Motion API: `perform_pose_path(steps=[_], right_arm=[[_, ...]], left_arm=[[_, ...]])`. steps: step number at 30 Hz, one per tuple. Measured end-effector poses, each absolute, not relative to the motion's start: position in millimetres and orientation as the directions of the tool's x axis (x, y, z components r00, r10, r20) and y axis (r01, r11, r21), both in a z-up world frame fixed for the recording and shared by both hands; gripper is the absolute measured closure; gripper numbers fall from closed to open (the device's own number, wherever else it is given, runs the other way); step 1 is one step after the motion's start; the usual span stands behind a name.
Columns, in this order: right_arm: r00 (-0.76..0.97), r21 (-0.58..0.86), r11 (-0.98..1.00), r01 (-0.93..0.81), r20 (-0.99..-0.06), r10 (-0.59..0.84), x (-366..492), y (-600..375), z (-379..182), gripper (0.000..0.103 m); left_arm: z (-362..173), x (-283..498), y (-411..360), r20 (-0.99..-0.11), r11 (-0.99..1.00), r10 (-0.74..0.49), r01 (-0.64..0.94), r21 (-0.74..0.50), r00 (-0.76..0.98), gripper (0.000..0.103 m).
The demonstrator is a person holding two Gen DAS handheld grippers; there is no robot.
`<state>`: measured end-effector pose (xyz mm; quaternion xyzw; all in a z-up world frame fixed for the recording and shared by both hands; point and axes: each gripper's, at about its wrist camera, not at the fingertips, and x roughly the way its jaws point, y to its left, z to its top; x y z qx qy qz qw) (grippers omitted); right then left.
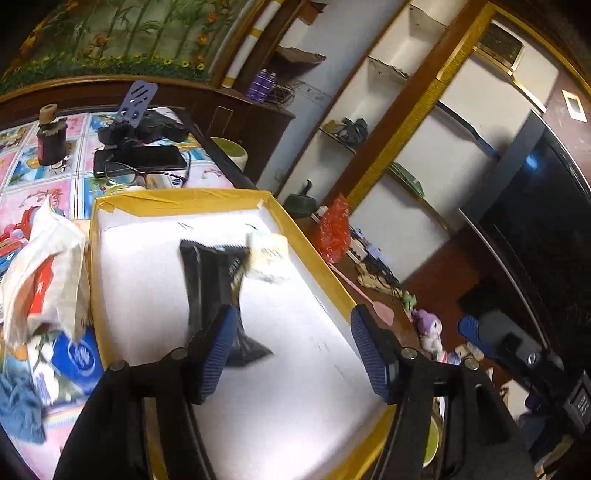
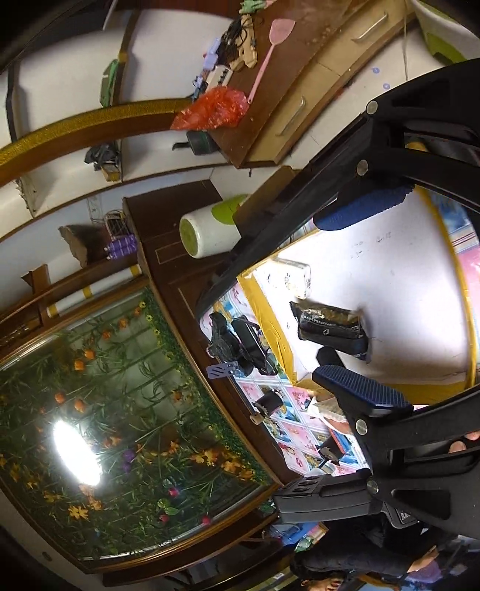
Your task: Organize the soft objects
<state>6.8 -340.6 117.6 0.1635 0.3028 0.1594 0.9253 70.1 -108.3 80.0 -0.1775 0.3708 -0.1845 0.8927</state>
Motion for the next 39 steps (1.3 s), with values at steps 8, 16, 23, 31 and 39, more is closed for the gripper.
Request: perform_pose_path(steps=[8, 16, 23, 31, 39], right_arm=[[0.757, 0.389, 0.877, -0.280, -0.472, 0.451, -31.0, -306.2, 128.9, 0.021], [0.713, 0.345, 0.842, -0.414, -0.453, 0.536, -57.0, -236.2, 142.9, 0.017], [0.672, 0.293, 0.833, -0.470, -0.493, 0.553, -73.9, -200.0, 135.3, 0.017], [0.625, 0.312, 0.824, -0.474, -0.540, 0.564, -61.1, -189.0, 114.4, 0.017], [0.592, 0.297, 0.812, -0.502, -0.566, 0.573, -59.1, -174.1, 97.4, 0.017]], left_arm=[[109.0, -10.4, -80.8, -0.577, 0.871, -0.476, 0.265, -0.413, 0.664, 0.038], [120.1, -88.7, -19.5, -0.573, 0.895, -0.435, 0.264, -0.360, 0.695, 0.029], [86.7, -130.9, 47.8, -0.610, 0.922, -0.372, 0.201, -0.332, 0.700, 0.019], [44.8, -120.6, 45.1, -0.710, 0.918, -0.394, 0.218, -0.331, 0.584, 0.014], [14.1, -100.3, 21.9, -0.794, 0.953, -0.301, 0.199, -0.228, 0.529, 0.046]])
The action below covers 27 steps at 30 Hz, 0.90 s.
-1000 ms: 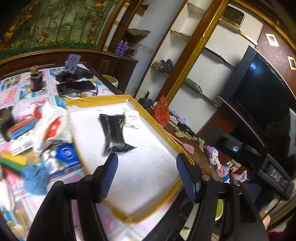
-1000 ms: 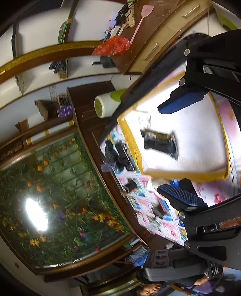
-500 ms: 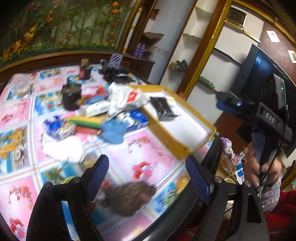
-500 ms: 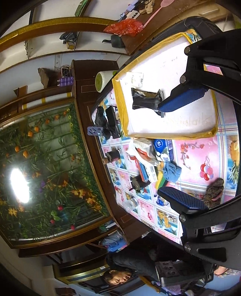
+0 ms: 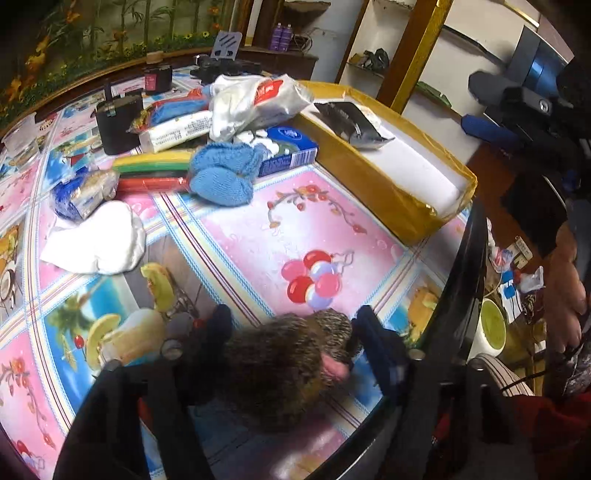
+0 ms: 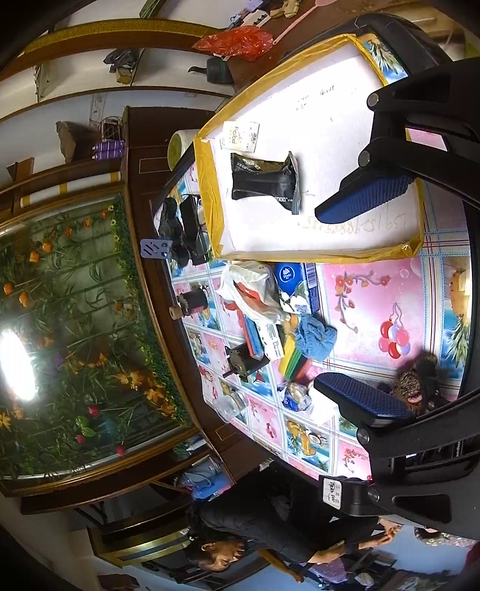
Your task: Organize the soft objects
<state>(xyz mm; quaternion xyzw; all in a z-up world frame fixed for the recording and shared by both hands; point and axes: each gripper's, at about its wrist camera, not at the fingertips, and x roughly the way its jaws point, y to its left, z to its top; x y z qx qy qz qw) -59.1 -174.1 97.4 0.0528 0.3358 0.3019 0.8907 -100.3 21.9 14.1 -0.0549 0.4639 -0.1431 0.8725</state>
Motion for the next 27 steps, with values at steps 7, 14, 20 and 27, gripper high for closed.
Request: perform_pose_path(steps=[7, 14, 20, 27], right_arm=[[0.557, 0.305, 0.801, -0.515, -0.591, 0.584, -54.9, -157.3, 81.3, 0.017], [0.541, 0.282, 0.802, -0.527, -0.616, 0.573, -51.5, -140.2, 71.3, 0.017], [0.510, 0.248, 0.796, -0.552, -0.656, 0.557, -40.4, -107.2, 61.2, 0.017], [0.403, 0.263, 0.771, -0.580, -0.730, 0.553, -10.6, -50.9, 33.8, 0.017]], left_arm=[[26.2, -84.0, 35.3, -0.762, 0.952, -0.306, 0.162, -0.260, 0.571, 0.048], [86.2, -51.6, 79.7, -0.637, 0.943, -0.251, 0.036, -0.330, 0.729, 0.048], [101.7, -6.0, 98.5, -0.563, 0.922, -0.147, -0.093, -0.376, 0.813, 0.048], [87.8, -1.4, 121.6, -0.568, 0.924, -0.067, -0.164, -0.346, 0.820, 0.048]])
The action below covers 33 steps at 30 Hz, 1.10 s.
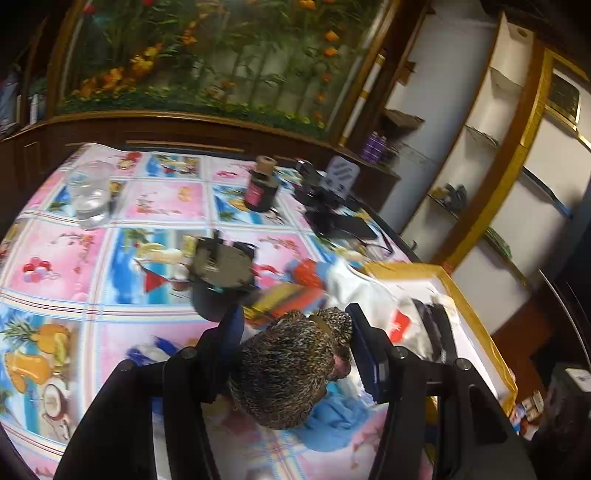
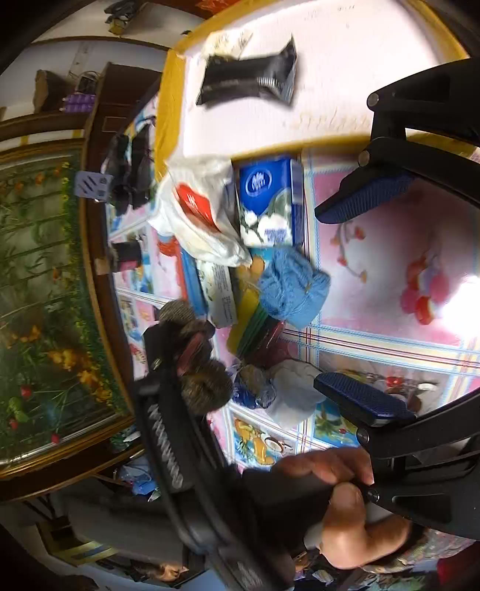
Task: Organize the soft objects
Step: 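Grasp the blue knitted cloth with the right gripper while the left gripper holds the glove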
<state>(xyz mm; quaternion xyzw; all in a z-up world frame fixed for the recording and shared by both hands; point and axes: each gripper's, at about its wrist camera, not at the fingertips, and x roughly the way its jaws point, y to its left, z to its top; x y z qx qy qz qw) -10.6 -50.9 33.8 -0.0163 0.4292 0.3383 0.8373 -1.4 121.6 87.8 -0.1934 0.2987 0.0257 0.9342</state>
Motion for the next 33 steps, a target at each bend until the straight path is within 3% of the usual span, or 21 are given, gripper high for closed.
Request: perform_pose_path(steps=[5, 7, 9, 10, 20, 28, 33], right_arm=[[0.338, 0.329, 0.789, -0.520, -0.768, 0.543, 18.0, -31.4, 11.7, 0.018], [0.321, 0.349, 0.796, -0.494, -0.778, 0.540, 27.8, -26.9, 2.8, 0.024], [0.320, 0.343, 0.808, -0.479, -0.789, 0.525, 33.1, -23.9, -3.9, 0.051], [0.344, 0.313, 0.816, -0.485, -0.790, 0.508, 32.2, -23.3, -3.4, 0.054], [0.481, 0.272, 0.829, -0.488, -0.709, 0.516, 7.9, -64.2, 17.1, 0.055], [0.535, 0.301, 0.853, -0.427, -0.676, 0.506, -1.3, -99.6, 26.8, 0.055], [0.554, 0.314, 0.854, -0.414, -0.658, 0.510, -6.2, -108.9, 33.6, 0.055]], left_arm=[[86.6, -1.3, 136.0, -0.562, 0.907, -0.060, -0.189, -0.375, 0.825, 0.048], [84.7, 0.9, 134.7, -0.570, 0.909, -0.070, -0.183, -0.375, 0.819, 0.048], [83.3, 2.6, 132.2, -0.577, 0.912, -0.076, -0.176, -0.370, 0.814, 0.048], [83.5, 2.2, 130.9, -0.576, 0.914, -0.074, -0.176, -0.365, 0.814, 0.048], [77.2, 4.8, 104.4, -0.588, 0.942, -0.050, -0.157, -0.296, 0.807, 0.048], [76.8, 1.3, 73.7, -0.568, 0.979, 0.021, -0.131, -0.154, 0.823, 0.048], [77.0, 0.5, 72.9, -0.563, 0.980, 0.030, -0.134, -0.144, 0.826, 0.048]])
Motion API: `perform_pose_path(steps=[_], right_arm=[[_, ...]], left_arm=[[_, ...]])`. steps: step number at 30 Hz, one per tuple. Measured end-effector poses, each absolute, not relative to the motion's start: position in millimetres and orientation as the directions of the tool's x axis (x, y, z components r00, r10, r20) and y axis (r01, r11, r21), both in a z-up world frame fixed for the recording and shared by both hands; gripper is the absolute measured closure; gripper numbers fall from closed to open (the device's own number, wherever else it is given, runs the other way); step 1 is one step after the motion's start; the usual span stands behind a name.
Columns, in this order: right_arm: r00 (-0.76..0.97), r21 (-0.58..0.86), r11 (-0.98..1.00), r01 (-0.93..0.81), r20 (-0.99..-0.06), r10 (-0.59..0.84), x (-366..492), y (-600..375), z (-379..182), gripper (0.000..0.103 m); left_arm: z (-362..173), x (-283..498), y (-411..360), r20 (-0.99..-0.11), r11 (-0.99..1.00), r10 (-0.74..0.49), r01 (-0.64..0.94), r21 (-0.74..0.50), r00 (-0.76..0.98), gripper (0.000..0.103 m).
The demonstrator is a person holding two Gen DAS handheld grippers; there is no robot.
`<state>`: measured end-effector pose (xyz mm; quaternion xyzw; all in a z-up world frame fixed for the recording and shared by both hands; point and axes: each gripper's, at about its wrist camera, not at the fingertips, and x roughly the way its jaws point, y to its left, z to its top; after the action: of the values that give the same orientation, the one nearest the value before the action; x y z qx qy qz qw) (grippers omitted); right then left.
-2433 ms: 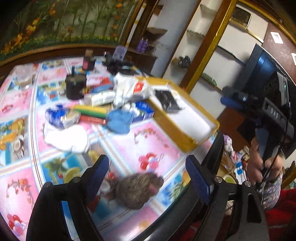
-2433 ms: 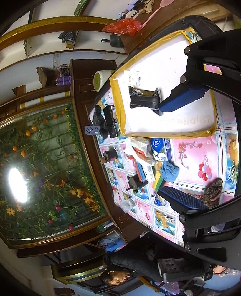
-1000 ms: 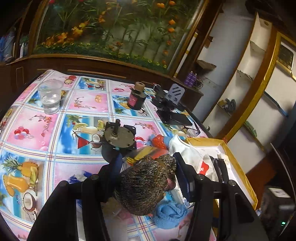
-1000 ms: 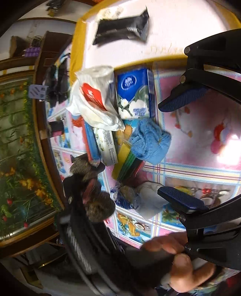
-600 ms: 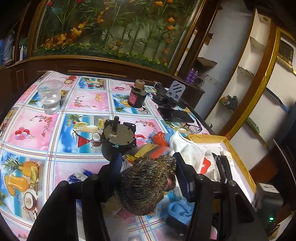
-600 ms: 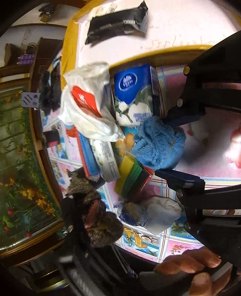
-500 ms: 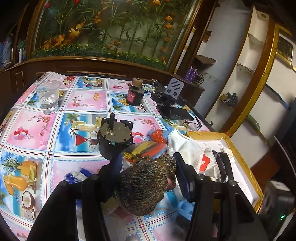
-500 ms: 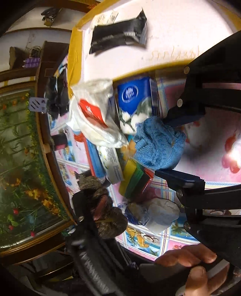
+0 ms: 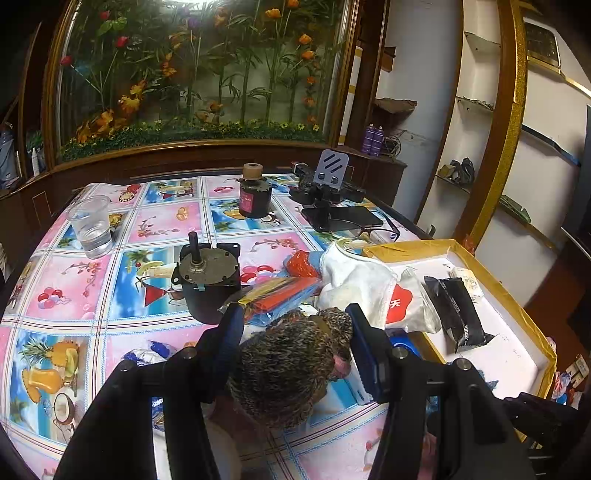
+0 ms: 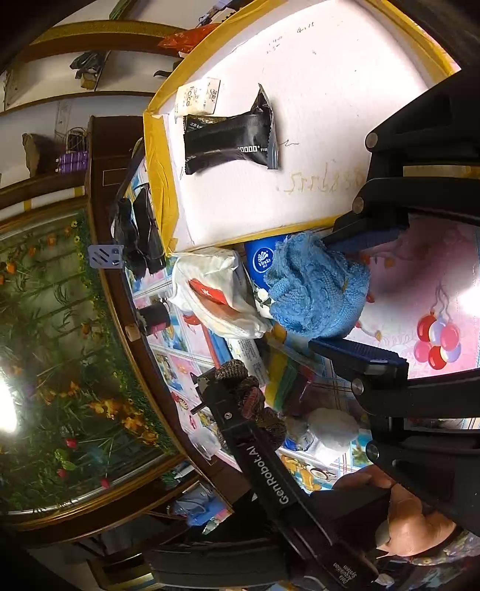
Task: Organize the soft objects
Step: 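Grasp the blue knitted cloth with the right gripper while the left gripper holds the glove, then carry the blue cloth and brown glove over the tray with both grippers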
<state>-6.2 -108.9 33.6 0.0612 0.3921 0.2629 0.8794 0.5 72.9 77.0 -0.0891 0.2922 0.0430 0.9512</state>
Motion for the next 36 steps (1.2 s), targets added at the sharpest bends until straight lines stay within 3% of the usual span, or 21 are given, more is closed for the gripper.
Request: perform_pose_path(steps=[23, 36], right_arm=[[0.571, 0.348, 0.852, -0.391, -0.634, 0.521, -7.0, -127.0, 44.5, 0.055], [0.652, 0.389, 0.867, -0.311, -0.576, 0.493, -2.0, -175.4, 68.1, 0.055]], left_arm=[[80.4, -3.1, 57.9, -0.538, 0.989, 0.045, -0.112, -0.093, 0.842, 0.048], [77.1, -3.3, 26.2, -0.532, 0.977, -0.082, -0.037, -0.209, 0.843, 0.048]])
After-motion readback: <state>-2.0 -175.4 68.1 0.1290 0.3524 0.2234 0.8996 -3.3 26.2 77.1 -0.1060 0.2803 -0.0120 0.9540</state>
